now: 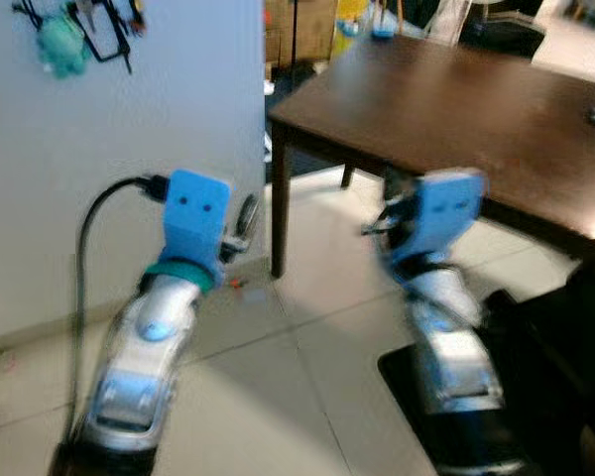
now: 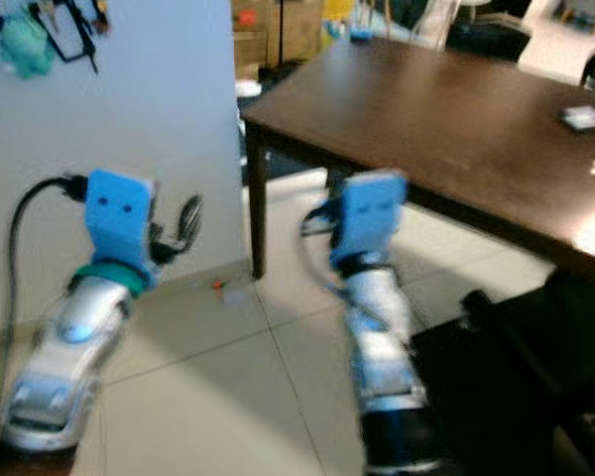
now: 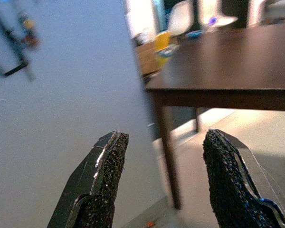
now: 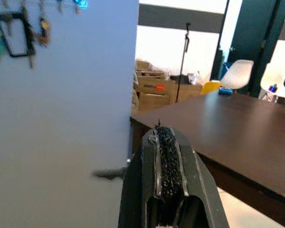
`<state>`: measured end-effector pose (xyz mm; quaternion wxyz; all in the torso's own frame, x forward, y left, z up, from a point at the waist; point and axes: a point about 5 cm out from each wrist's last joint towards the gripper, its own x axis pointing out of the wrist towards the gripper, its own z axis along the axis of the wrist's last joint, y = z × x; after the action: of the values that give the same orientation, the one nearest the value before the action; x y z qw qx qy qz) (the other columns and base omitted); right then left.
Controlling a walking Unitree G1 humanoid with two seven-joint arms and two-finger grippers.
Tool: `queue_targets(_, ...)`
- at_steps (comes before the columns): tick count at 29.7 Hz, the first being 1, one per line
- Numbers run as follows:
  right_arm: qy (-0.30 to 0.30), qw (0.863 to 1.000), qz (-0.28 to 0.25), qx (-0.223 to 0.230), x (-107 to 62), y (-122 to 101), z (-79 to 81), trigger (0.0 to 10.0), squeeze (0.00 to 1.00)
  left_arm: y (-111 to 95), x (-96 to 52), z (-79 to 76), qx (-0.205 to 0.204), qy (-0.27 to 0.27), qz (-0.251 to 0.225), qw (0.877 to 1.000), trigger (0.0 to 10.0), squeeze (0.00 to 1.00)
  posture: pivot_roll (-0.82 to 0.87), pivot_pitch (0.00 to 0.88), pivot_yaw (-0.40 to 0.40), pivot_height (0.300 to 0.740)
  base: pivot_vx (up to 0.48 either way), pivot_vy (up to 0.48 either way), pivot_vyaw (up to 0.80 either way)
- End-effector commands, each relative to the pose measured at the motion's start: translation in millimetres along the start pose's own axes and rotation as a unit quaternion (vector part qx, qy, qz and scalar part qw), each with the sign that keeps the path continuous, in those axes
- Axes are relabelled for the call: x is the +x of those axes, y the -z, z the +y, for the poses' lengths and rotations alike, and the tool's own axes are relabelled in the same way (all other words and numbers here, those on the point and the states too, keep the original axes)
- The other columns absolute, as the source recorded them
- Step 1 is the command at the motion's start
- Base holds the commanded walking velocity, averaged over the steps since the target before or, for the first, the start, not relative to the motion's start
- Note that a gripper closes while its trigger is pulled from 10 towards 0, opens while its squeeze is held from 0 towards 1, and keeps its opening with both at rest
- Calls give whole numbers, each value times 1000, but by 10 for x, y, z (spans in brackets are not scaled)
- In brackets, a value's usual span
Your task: Hang keys on a hook
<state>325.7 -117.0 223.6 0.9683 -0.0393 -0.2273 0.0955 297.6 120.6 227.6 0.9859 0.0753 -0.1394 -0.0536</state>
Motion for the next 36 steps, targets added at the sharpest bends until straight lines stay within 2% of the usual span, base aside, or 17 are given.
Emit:
queue_targets(1, 10, 1000, -6, -2, -28, -18, -69, 10000, 0, 5, -6, -46, 2, 8, 1, 1000, 10000, 0, -80, 75, 104, 740, 480, 0, 0)
queue_targets(5, -20, 999, -22, -33, -15, -84, 1, 10000, 0, 5, -2, -42, 1, 6, 1, 1000, 10000, 0, -82, 76, 103, 740, 480, 0, -244)
queue_targets(14, -54, 995, -44, -67, 13, -179, 95, 10000, 0, 3, 2, -35, 1, 2, 1, 1000, 10000, 0, -83, 77, 100, 740, 480, 0, 800)
queue_targets(22, -62, 995, -44, -69, 13, -187, 105, 10000, 0, 4, 6, -37, 1, 0, 1, 1000, 10000, 0, -85, 77, 98, 740, 480, 0, 767)
queue_targets(36, -74, 994, -62, -60, 39, -293, 123, 10000, 0, -8, 11, -33, -1, -4, -1, 1000, 10000, 0, -86, 79, 93, 740, 381, 0, 0)
